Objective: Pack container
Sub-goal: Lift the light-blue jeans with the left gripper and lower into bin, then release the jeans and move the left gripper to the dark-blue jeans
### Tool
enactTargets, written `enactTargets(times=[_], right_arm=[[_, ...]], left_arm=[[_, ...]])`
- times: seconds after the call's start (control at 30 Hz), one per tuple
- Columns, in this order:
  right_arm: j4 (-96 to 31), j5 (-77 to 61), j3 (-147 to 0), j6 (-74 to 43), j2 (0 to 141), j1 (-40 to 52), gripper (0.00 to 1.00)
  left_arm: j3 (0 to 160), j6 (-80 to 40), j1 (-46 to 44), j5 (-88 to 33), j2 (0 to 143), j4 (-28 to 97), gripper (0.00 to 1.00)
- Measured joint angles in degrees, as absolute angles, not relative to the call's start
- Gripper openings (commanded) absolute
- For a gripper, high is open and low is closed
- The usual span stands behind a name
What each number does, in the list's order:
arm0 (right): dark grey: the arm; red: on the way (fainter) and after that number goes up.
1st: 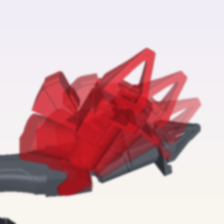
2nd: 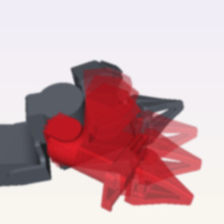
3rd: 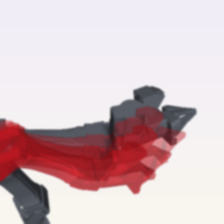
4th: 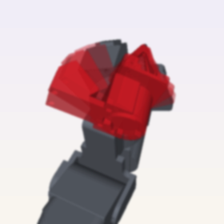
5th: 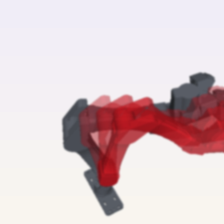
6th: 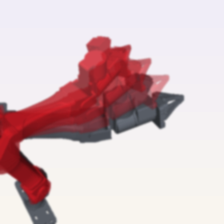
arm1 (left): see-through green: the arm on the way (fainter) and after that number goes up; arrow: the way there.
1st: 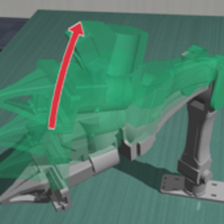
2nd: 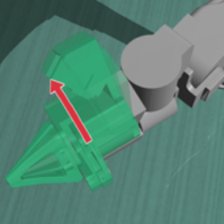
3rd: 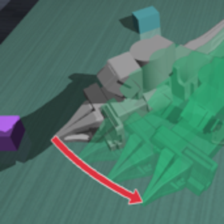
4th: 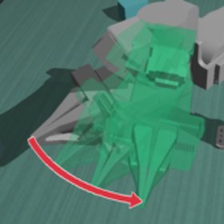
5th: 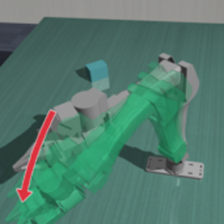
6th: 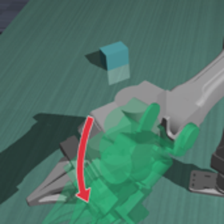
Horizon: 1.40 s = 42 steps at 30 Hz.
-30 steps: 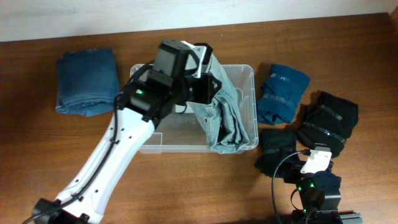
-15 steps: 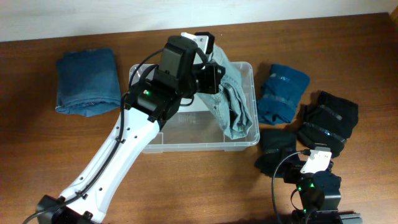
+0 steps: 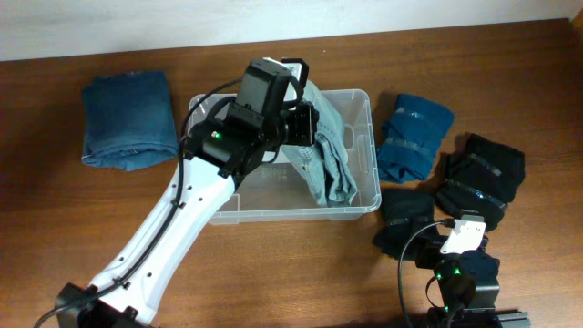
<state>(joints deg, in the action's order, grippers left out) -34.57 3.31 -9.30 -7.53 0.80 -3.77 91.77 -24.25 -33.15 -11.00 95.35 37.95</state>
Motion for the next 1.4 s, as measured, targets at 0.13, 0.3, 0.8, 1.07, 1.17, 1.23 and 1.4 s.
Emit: enactTargets(times=[0.13,0.3,0.8,1.07,1.17,1.23,1.4], right_arm=[[-34.57,3.31,-9.3,-7.51,0.8,-3.77,0.98],[-34.57,3.31,-9.3,-7.53,0.8,-3.77,0.98],[-34.57,3.31,-9.3,-7.51,0.8,-3.77,0.98],[-34.57,3.31,-9.3,-7.51,0.8,-3.77,0.98],[-34.57,3.31,-9.3,-7.51,0.8,-3.77,0.98],[-34.57,3.31,-9.3,-7.53,0.8,-3.77,0.98],[-34.57,3.31,-9.3,-7.49,0.8,-3.77,0.98]], left_arm=[[91.77,-23.77,-33.17,-10.39,96.64,39.18,0.0],[91.77,-23.57,-34.09,-9.58,97.41,40.69,0.07],[91.77,-22.94,-28.49,-8.99,93.01,56.29,0.63],[91.83,-20.51,-11.73,-7.49,80.16,60.49,0.85],[91.85,-19.05,-5.13,-7.01,78.72,60.47,0.93],[91.85,-18.33,-0.54,-6.87,78.94,60.45,0.97],[91.85,-16.75,12.03,-9.04,83.18,58.37,0.99]])
